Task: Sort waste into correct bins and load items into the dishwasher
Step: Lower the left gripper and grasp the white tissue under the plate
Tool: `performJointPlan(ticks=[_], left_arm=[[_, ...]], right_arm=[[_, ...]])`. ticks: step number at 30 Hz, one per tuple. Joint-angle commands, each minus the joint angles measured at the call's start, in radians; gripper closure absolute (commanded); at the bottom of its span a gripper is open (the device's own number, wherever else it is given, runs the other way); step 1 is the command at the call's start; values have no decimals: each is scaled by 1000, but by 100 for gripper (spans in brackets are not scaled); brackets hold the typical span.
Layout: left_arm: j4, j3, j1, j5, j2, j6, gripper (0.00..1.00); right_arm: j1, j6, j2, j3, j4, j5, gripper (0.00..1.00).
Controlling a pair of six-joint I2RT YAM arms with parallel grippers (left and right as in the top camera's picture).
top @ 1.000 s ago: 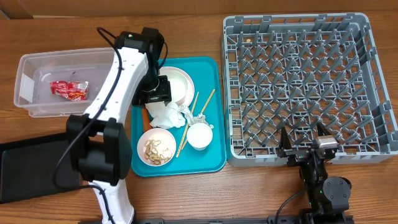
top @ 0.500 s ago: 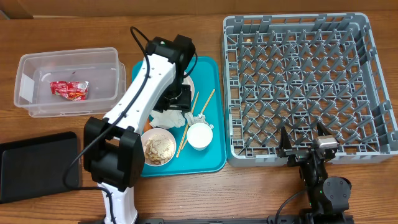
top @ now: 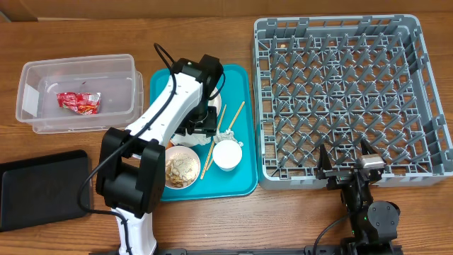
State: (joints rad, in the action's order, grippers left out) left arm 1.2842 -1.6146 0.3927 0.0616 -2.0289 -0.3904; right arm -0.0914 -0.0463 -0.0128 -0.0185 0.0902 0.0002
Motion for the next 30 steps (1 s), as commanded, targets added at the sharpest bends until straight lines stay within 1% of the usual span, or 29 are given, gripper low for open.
performJointPlan(ticks=[1, 8, 12, 19, 24, 28, 30], left_arm=[[-27, 26, 1, 69, 15, -37, 36], [-93, 80, 1, 80, 15, -54, 36], [-127, 106, 1, 80, 15, -56, 44], [-162, 109, 1, 80, 15, -60, 46], [-171, 109, 1, 80, 15, -60, 51], [-182, 109, 1, 80, 15, -60, 51], [-186, 109, 1, 80, 15, -60, 54]], right_arm=[[4, -3, 10, 11, -6, -3, 0], [4, -3, 10, 11, -6, -3, 0], [4, -3, 10, 11, -6, -3, 0], [4, -3, 10, 11, -6, -3, 0], [4, -3, 10, 11, -6, -3, 0], [4, -3, 10, 11, -6, -3, 0], [4, -3, 10, 11, -6, -3, 0]])
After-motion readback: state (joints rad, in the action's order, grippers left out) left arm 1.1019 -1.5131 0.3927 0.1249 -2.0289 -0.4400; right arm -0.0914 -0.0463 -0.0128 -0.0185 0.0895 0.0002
